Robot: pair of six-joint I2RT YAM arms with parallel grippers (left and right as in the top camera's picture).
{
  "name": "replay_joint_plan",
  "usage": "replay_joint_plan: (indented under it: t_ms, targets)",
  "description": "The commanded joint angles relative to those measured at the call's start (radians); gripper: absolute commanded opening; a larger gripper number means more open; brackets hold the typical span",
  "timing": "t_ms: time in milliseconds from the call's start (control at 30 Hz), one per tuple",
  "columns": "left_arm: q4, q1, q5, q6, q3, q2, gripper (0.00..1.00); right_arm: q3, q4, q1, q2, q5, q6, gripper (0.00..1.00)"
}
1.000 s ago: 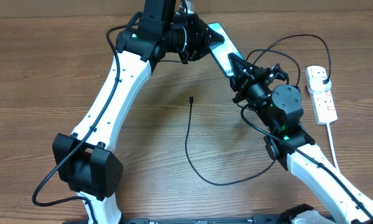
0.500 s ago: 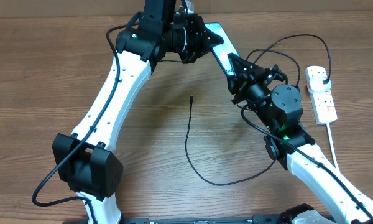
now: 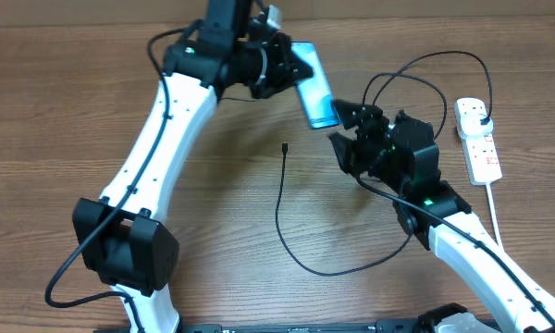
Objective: Plug charger to phone and switch on socket
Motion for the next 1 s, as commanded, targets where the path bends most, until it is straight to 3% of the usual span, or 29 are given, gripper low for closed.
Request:
replay_joint_plan:
  t_ms: [0, 200, 467, 733, 967]
  targets:
    - [-0.064, 0.084, 0.008, 0.271, 0.009, -0.004, 0.04, 0.015, -0.103, -0.051, 0.0, 0.005, -0.278, 0.78]
    - [-0.225, 0.203, 0.134, 0.519, 0.009, -0.004, 0.04, 0.015, -0.212, -0.071, 0.0, -0.043, -0.79, 0.78]
    - [-0.243, 0.349, 0.419, 0.564, 0.009, -0.004, 0.04, 0.134, -0.403, -0.054, 0.024, -0.056, -0.916, 0.74]
    - [-0.246, 0.414, 0.436, 0.461, 0.009, -0.004, 0.04, 0.449, -0.659, 0.001, 0.255, -0.054, -1.002, 0.66]
    - [-0.248, 0.452, 0.436, 0.425, 0.009, -0.003, 0.04, 0.626, -0.676, 0.049, 0.512, -0.134, -1.025, 0.6]
